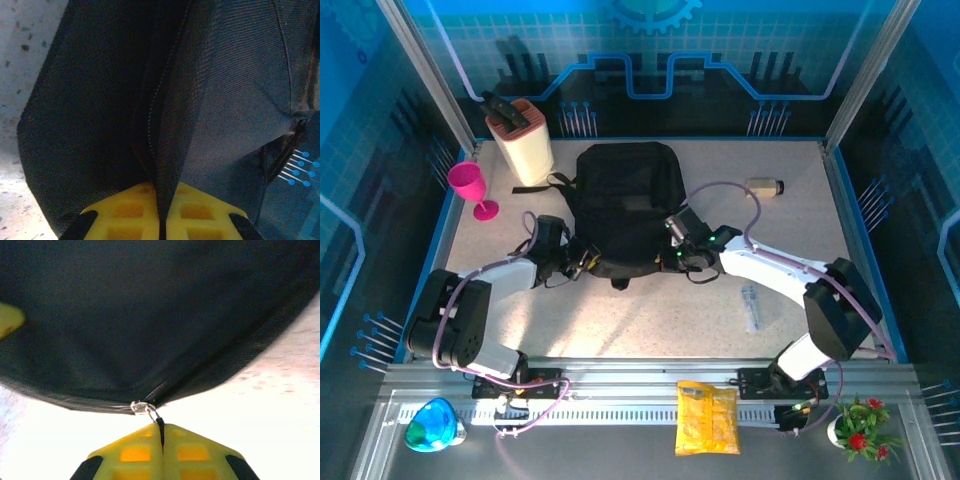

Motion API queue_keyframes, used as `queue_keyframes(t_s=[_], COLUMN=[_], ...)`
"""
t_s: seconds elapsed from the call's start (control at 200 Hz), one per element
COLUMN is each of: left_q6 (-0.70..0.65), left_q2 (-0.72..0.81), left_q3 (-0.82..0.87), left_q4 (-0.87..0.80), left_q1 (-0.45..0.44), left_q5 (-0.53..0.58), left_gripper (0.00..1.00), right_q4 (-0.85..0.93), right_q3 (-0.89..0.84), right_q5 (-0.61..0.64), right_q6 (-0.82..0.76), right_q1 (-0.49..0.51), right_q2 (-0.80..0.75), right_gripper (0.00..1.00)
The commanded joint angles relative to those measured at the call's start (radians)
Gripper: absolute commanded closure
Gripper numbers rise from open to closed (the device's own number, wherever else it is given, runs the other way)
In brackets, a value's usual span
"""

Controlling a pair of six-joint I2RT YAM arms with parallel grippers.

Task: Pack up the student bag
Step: Zip the student bag at the center of the table.

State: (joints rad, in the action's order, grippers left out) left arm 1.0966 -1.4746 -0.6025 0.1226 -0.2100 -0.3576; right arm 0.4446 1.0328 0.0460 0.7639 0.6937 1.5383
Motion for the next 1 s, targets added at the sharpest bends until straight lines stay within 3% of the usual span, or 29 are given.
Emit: queue_keyframes(t_s=[0.0, 0.235, 0.385, 0.535, 0.695, 0.835, 0.996], left_q6=[-0.09, -0.228, -0.304, -0.297, -0.297, -0.218, -0.068], left_q2=[-0.018, -0.109, -0.184, -0.157, -0.037, 0.081, 0.142], left_q3=[-0.072, -0.258, -0.393, -0.403, -0.34, -0.229, -0.103], left_q4=[-0.062, -0.161, -0.248, -0.283, -0.335, -0.333, -0.159], left_q1=[0.022, 0.022, 0.036, 0.08, 0.106, 0.095, 0.035], left_q5=[0.048, 0.037, 0.111, 0.202, 0.202, 0.109, 0.005], left_gripper=[0.95, 0.94, 0.91, 0.75, 0.48, 0.36, 0.28], right_q4=[0.124, 0.052, -0.042, -0.118, -0.177, -0.173, -0.165], right_q3=[-0.019, -0.021, -0.01, 0.039, 0.126, 0.202, 0.222], right_q5=[0.187, 0.27, 0.159, 0.003, -0.137, -0.177, -0.196], right_q6=[0.021, -0.116, -0.204, -0.231, -0.2, -0.204, -0.205], right_q1=[-0.051, -0.024, 0.036, 0.083, 0.106, 0.131, 0.137], right_q2=[-0.088, -0.221, -0.208, -0.112, 0.019, 0.098, 0.128], right_gripper=[1.0, 1.0, 1.0, 1.0, 1.0, 1.0, 1.0])
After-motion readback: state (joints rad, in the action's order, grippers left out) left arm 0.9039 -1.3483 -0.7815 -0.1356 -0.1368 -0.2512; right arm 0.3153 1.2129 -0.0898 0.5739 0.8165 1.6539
